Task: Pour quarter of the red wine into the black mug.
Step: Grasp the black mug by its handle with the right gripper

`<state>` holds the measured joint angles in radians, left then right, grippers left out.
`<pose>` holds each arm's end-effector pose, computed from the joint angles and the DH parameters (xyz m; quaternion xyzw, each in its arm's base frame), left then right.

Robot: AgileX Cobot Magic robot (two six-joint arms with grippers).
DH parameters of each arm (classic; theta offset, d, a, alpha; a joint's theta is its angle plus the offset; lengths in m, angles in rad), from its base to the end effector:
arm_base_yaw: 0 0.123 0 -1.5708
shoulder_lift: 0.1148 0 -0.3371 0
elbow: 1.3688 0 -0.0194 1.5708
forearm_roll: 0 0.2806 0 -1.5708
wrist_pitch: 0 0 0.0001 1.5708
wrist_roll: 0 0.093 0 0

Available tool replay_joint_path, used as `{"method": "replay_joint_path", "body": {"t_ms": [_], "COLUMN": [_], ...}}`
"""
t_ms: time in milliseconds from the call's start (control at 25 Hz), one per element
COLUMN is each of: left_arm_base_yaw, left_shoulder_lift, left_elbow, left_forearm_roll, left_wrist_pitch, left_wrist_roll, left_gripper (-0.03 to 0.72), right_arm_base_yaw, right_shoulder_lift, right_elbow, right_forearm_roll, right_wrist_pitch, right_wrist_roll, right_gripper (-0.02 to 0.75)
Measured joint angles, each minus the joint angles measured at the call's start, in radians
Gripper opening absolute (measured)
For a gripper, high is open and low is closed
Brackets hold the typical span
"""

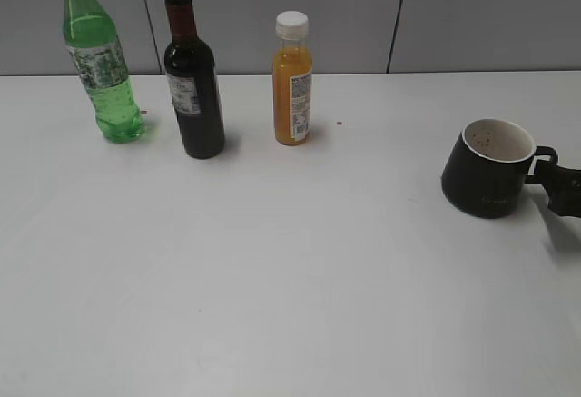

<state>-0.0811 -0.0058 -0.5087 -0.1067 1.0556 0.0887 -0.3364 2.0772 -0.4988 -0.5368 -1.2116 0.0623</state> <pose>-0.0321 -0.0060 0.2940 0.0741 0.8436 -0.0513 0.5293 0.3120 -0.0620 0.0922 -0.0669 0.7992 0.0616 0.5941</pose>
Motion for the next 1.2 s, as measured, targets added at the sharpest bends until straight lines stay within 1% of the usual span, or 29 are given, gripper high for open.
{"method": "replay_joint_path", "body": {"t_ms": [720, 1200], "left_arm_base_yaw": [0.0, 0.0], "left_shoulder_lift": [0.0, 0.0], "left_elbow": [0.0, 0.0], "left_forearm_roll": [0.0, 0.0], "left_wrist_pitch": [0.0, 0.0], "left_wrist_roll": [-0.001, -0.001], "left_gripper": [0.589, 0.589], "right_arm_base_yaw": [0.002, 0.002], "right_shoulder_lift": [0.006, 0.072], "right_elbow": [-0.035, -0.096], "right_forearm_roll": [-0.02, -0.044], "right_wrist_pitch": [0.002, 0.0], "right_wrist_roll": [0.006, 0.022], "right_gripper": [0.587, 0.587]}}
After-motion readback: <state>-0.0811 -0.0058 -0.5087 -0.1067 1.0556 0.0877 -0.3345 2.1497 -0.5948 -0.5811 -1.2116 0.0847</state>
